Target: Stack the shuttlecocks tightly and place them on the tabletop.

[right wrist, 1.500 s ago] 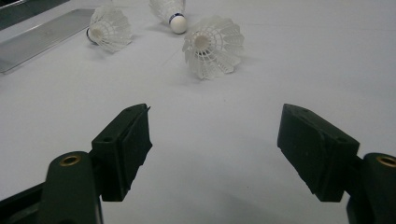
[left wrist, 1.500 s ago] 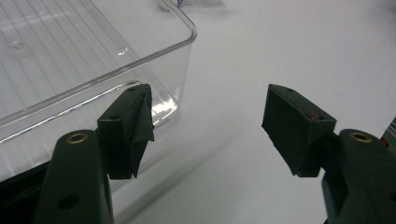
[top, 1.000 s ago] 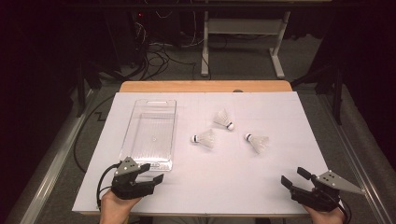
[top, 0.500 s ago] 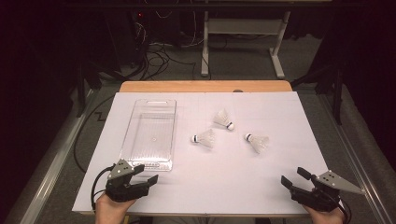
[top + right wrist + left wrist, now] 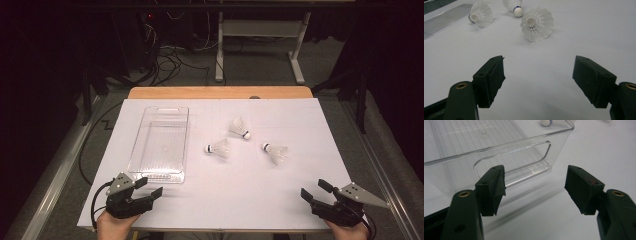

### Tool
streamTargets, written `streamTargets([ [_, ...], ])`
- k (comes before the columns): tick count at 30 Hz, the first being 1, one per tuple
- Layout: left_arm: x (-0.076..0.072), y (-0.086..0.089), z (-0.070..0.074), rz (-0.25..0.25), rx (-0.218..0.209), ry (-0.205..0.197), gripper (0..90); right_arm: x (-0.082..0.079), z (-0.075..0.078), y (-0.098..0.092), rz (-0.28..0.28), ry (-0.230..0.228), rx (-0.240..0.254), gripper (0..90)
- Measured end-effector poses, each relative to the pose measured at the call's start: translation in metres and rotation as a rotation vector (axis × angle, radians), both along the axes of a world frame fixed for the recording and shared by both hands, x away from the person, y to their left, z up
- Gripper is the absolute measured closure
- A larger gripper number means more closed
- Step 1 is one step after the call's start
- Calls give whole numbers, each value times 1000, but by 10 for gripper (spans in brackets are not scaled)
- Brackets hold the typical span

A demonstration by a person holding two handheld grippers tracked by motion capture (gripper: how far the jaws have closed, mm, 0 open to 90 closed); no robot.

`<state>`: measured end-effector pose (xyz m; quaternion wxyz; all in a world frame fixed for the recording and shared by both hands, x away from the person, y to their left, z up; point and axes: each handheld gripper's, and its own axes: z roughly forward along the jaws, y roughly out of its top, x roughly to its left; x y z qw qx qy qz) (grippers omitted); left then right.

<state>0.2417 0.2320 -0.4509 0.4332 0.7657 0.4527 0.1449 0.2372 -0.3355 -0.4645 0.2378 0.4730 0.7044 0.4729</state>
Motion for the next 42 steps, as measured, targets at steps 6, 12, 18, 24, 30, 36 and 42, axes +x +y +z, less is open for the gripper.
streamTargets([
  [6,-1,4,-4,18,-9,0,333,0,0,0,-4,3,-1,260],
  [12,-1,8,-8,49,-12,-11,334,0,0,0,-5,0,-2,260],
  [18,-1,13,-12,71,-16,-12,332,0,0,0,-10,-1,-3,260],
  [24,1,16,-14,85,-12,-13,330,2,1,0,-15,2,0,257],
  [30,1,18,-14,87,-23,-6,329,3,2,-1,-12,18,19,282],
  [36,0,18,-14,78,-19,-11,328,4,3,2,-13,16,1,278],
  [42,-2,18,-13,74,-31,-17,328,7,4,9,2,32,-14,276],
])
